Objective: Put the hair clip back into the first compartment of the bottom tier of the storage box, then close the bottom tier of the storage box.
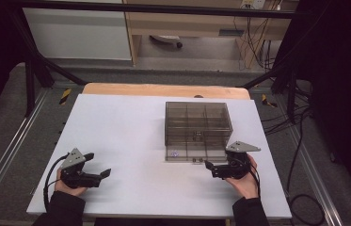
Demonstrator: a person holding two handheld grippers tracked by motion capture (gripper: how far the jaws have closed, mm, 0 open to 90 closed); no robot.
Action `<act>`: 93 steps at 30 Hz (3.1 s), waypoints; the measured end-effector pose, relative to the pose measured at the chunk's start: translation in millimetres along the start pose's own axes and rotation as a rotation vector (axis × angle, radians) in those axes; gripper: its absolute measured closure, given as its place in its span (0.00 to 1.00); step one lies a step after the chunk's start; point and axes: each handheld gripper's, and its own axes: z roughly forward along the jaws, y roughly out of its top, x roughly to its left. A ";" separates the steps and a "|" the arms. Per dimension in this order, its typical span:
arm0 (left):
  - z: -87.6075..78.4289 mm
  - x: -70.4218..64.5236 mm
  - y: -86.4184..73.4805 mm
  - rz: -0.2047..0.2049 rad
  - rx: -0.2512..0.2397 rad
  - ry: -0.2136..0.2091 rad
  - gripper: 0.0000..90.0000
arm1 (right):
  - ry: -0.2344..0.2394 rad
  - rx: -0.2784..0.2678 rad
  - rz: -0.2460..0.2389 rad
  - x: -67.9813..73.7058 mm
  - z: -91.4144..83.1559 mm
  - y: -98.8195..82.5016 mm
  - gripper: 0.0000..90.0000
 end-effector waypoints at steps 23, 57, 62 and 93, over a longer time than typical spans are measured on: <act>0.7 -0.1 0.3 -0.005 0.004 0.001 0.03 | 0.019 -0.005 0.008 -4.9 -4.5 -14.3 0.27; 1.7 -0.4 0.2 -0.004 0.009 0.003 0.03 | 0.065 0.078 -0.020 7.0 12.5 -21.3 0.90; 1.6 -1.3 0.3 -0.002 0.009 0.003 0.03 | 0.057 0.076 -0.034 9.2 15.4 -21.2 0.97; 1.6 -1.6 0.5 0.001 0.009 0.001 0.03 | 0.025 0.088 -0.043 12.1 24.9 -20.4 1.00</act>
